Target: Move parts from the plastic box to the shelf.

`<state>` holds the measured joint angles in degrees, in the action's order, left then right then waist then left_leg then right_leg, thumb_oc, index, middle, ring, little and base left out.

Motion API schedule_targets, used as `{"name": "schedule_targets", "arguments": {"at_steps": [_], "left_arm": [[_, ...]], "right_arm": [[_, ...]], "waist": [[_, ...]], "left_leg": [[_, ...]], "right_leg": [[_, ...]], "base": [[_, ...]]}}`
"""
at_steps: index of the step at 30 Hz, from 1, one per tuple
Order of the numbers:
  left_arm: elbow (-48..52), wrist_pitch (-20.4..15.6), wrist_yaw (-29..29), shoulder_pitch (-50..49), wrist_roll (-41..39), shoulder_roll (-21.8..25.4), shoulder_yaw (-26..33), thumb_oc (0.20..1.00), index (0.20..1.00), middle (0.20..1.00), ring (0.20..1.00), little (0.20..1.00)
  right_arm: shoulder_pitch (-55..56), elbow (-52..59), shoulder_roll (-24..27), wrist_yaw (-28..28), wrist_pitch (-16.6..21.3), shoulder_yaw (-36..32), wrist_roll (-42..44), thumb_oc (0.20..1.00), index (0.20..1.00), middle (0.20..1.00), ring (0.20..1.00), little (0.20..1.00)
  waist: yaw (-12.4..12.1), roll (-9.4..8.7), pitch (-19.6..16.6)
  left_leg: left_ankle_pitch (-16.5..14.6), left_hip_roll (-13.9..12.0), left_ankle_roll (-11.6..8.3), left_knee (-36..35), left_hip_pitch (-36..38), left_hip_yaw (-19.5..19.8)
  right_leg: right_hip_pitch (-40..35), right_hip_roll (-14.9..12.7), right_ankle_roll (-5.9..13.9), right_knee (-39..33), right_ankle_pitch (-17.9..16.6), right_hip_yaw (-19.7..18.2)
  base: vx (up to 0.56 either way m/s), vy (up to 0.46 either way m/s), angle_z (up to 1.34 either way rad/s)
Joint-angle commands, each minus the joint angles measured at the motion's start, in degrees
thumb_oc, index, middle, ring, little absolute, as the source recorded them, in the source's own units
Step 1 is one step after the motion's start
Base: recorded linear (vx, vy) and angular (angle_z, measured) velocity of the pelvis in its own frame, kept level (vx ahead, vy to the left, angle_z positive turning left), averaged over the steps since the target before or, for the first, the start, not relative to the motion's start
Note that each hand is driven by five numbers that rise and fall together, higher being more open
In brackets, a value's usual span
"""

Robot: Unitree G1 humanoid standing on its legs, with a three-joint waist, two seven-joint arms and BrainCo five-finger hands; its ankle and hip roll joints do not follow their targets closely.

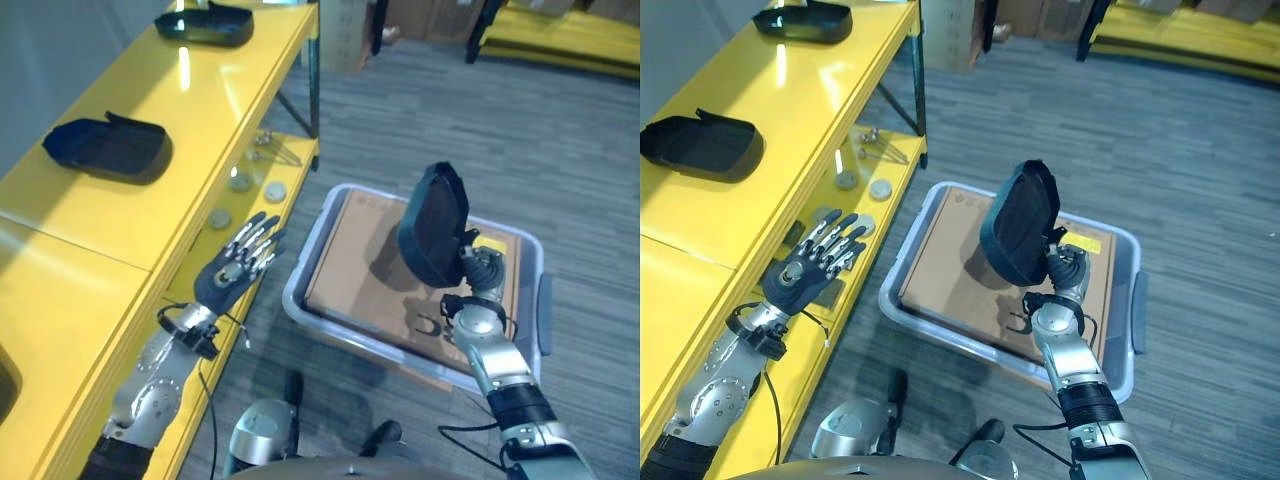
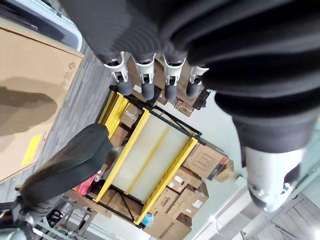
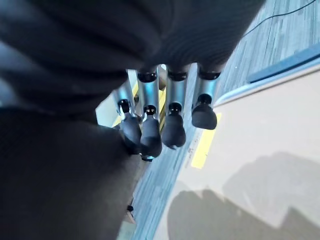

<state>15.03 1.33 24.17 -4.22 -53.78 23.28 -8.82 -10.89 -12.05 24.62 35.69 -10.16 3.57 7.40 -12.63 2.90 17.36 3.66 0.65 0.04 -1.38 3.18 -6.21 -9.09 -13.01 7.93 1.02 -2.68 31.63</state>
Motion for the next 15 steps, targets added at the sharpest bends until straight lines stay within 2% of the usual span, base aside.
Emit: {"name": "schedule_targets", "arguments": {"at_steps": [1,2,6,11,15], "left_arm": [[2.46,0.17,0.32,-0.53,1.09,-0.48,-1.29,1.0,1.0,1.0,1.0,1.0],[2.01,0.79,-1.3,0.75,0.96,-0.21,-1.97,1.0,1.0,1.0,1.0,1.0],[1.63,1.21,-1.61,1.26,0.49,-0.28,-2.0,1.0,1.0,1.0,1.0,1.0],[0.8,3.76,-3.65,2.9,-0.2,-1.07,-2.37,1.0,1.0,1.0,1.0,1.0],[-0.39,5.74,-6.5,4.39,1.9,-1.22,-3.05,1.0,1.0,1.0,1.0,1.0]], "right_arm": [[-0.5,3.0,0.48,1.65,3.57,-0.87,0.23,0.2,0.2,0.2,0.2,0.2],[-0.22,2.81,0.3,0.77,3.06,-0.59,0.4,0.2,0.2,0.2,0.2,0.2],[0.31,2.45,0.04,-0.3,3.14,-0.45,-0.37,0.2,0.2,0.2,0.2,0.2],[1.34,2.53,-1.03,-3.04,6.28,1.58,-2.32,0.2,0.2,0.2,0.2,0.2],[-0.01,5.63,0.45,-5.93,5.89,3.96,-3.06,0.2,0.2,0.2,0.2,0.2]], "waist": [[-0.45,0.48,-5.64],[0.3,0.28,-6.59],[0.84,0.12,-7.2],[2.11,-0.28,-8.6],[2.38,-0.38,-9.56]], "left_leg": [[-5.67,-2.54,-0.96,-0.41,0.41,-3.71],[-4.79,-2.78,-0.75,-0.75,0.61,-4.66],[-4.87,-2.99,-0.79,-0.81,1.16,-5.29],[-4.57,-3.69,-1.18,-1.61,2.35,-7.24],[-4.31,-3.68,-1.42,-2.09,2.66,-7.75]], "right_leg": [[1.72,-1.06,3.6,2.27,4.41,-4.58],[1.55,-0.7,3.09,1.17,3.3,-4.38],[1.28,-0.51,3.07,0.84,3.21,-4.76],[0.34,0.04,2.99,-0.88,2.67,-4.94],[0.16,0.08,3.13,-1.71,2.19,-5.09]], "base": [[0.0,-0.109,-0.17],[0.0,-0.087,-0.24],[0.02,-0.044,-0.16],[0.01,-0.045,-0.16],[0.0,-0.01,-0.08]]}}
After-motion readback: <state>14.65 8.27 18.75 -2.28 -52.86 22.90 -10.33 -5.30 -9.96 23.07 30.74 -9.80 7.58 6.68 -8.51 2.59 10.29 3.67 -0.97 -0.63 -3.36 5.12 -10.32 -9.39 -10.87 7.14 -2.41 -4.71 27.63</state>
